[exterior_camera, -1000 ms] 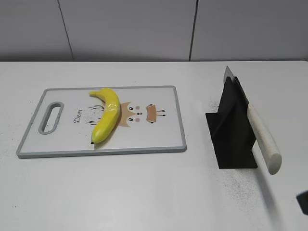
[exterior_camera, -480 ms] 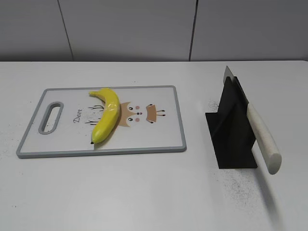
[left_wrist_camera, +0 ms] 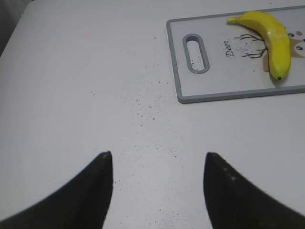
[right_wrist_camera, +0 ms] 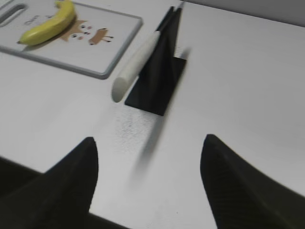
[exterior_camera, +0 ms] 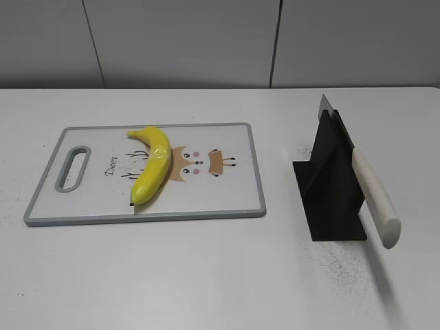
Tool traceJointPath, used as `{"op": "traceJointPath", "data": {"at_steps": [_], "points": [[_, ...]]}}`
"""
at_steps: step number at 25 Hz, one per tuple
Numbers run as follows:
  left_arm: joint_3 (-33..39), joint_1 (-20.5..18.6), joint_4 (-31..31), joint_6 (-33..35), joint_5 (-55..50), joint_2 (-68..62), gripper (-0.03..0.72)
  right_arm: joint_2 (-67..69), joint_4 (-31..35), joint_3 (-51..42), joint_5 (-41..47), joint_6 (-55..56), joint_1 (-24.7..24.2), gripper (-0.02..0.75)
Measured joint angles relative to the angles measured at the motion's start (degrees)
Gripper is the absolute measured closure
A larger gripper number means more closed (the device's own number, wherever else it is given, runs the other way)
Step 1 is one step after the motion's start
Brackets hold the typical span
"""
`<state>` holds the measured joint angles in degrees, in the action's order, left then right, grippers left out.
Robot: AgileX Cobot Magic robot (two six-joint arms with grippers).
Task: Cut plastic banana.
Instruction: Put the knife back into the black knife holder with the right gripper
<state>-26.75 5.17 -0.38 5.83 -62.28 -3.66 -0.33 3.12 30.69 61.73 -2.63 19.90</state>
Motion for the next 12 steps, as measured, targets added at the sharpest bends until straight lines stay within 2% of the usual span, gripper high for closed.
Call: {"op": "traceJointPath", "data": {"at_steps": [6,8,12], "points": [[0.00,0.00,0.00,-0.05,-0.06,0.00,0.126,0.00,0.31,0.00,-0.52,0.00,-17.35,0.227],[0.05,0.00,0.00,-0.05,-0.06,0.00,0.126,0.00,0.31,0.00,-0.62,0.00,-19.77,0.227],[0.05,0.00,0.01,-0.06,-0.06,0.00,0.127,0.00,0.33,0.00,-0.63,0.00,-20.32,0.227]]}}
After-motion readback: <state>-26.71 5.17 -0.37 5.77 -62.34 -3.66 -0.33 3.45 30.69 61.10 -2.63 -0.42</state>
